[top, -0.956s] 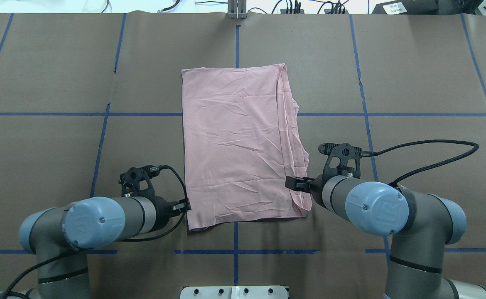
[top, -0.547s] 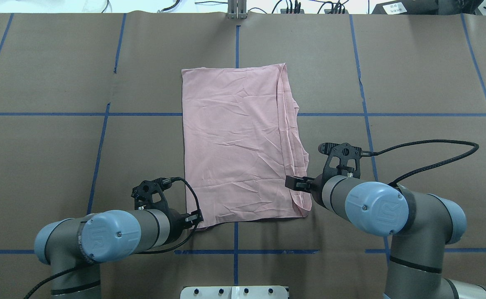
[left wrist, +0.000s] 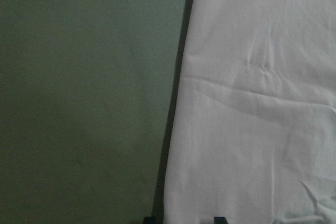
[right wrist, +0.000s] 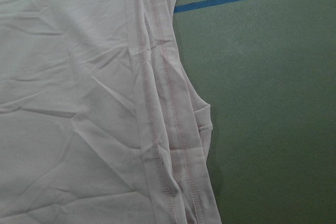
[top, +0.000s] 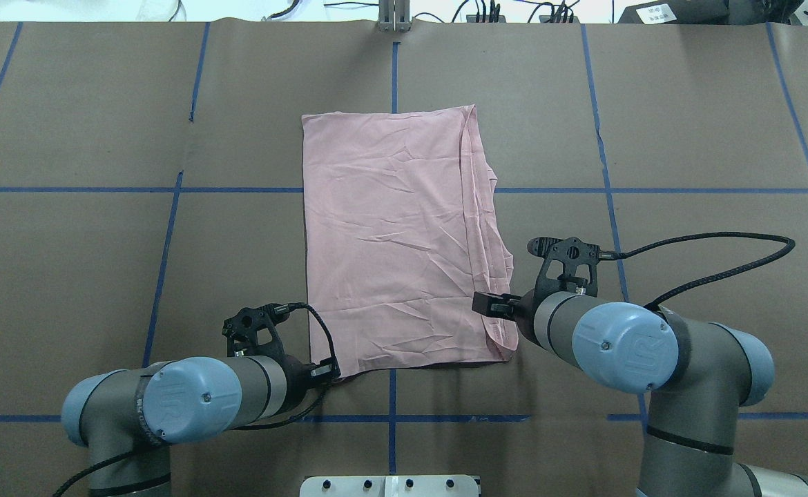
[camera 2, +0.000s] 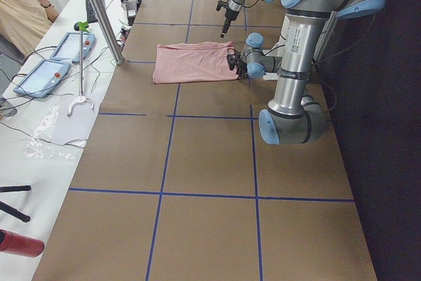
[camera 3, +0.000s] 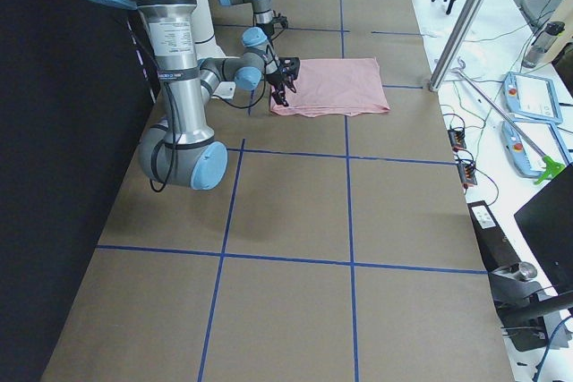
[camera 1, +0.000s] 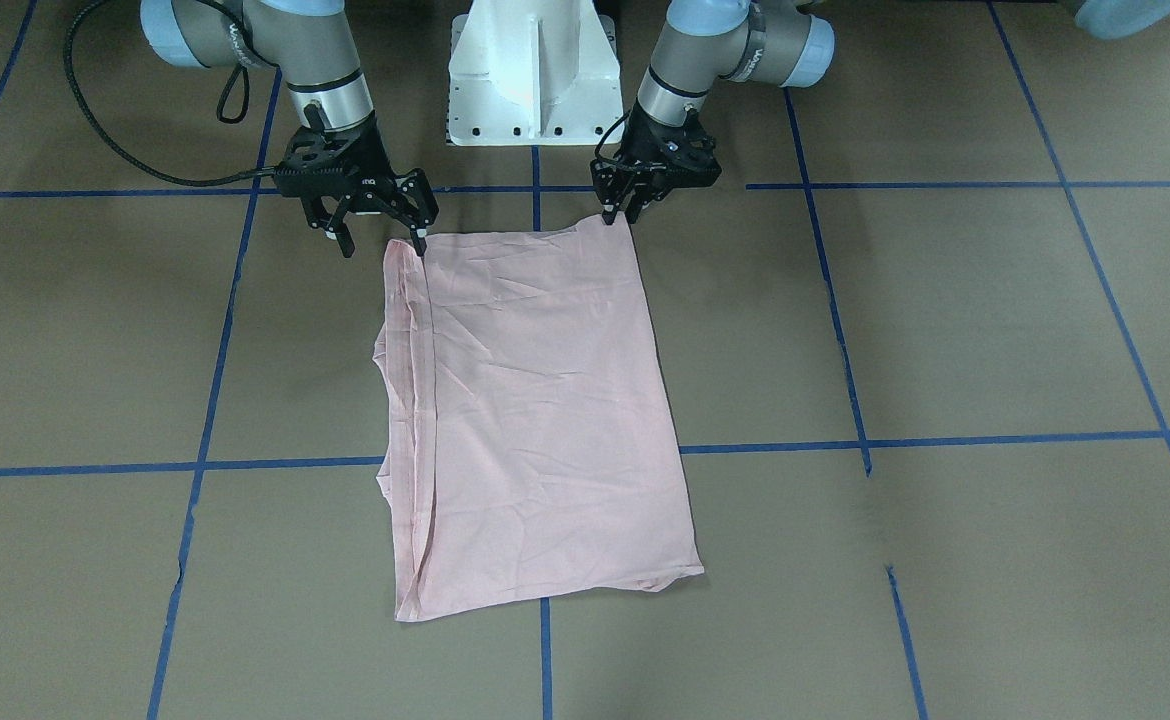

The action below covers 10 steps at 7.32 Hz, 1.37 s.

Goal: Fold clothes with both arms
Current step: 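Grasp the near corners of the folded pink shirt with both grippers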

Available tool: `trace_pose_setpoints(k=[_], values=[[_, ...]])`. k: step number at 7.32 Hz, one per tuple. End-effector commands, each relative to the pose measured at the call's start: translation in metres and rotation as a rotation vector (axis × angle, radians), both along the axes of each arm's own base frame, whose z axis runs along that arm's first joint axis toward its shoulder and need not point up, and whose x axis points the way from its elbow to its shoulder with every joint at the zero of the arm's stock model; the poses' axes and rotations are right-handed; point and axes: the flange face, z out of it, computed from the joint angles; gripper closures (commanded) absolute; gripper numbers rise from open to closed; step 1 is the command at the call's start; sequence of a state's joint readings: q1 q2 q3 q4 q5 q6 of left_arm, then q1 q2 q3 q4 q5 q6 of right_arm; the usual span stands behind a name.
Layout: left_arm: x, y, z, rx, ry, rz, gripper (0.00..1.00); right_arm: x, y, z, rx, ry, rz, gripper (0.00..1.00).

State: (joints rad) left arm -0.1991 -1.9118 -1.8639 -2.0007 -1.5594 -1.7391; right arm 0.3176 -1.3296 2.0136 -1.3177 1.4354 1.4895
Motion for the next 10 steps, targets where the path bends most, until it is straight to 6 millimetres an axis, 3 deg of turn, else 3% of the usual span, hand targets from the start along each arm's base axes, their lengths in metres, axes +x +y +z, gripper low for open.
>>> trace_pose_setpoints(k=[1, 2, 4, 5, 7, 10], values=[[0.003, 0.006, -0.001, -0.012, 0.003, 0.003, 0.9, 0.0, 0.0, -0.003, 0.002, -0.004, 0.001, 0.0], [0.003, 0.006, 0.001, -0.012, 0.0, 0.003, 1.0, -0.001, 0.0, -0.003, 0.003, -0.006, -0.001, 0.0], [0.003, 0.006, 0.0, -0.009, 0.001, 0.004, 1.0, -0.007, 0.007, -0.005, -0.016, -0.01, -0.002, 0.0], [0.002, 0.005, 0.0, -0.007, 0.001, 0.004, 1.0, -0.02, 0.011, -0.02, -0.056, -0.035, 0.011, 0.05], [0.002, 0.006, -0.001, -0.005, 0.002, 0.006, 1.0, -0.048, 0.016, -0.046, -0.093, 0.078, -0.002, 0.13], [-0.001, 0.006, -0.006, -0.003, 0.012, 0.007, 1.0, -0.071, 0.021, -0.016, -0.108, 0.169, -0.025, 0.21]])
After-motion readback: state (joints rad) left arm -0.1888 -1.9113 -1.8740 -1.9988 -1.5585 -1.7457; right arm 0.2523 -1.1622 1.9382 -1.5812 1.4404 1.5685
